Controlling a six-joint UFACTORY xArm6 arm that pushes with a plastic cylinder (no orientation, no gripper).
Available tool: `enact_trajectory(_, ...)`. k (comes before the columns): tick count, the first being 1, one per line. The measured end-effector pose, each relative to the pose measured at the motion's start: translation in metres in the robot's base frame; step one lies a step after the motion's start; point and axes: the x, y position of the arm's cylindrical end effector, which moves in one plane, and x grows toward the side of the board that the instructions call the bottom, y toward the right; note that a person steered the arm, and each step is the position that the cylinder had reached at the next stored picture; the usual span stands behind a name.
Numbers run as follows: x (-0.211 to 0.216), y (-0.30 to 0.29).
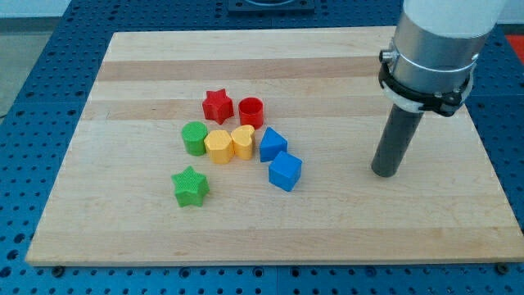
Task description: Push the yellow hexagon to the top of green star
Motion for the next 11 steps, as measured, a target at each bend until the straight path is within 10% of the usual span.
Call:
enact_trajectory(3,-0.018,0.000)
enact_trajectory(7,-0.057,-0.141)
enact_trajectory(11,-0.012,-0.245)
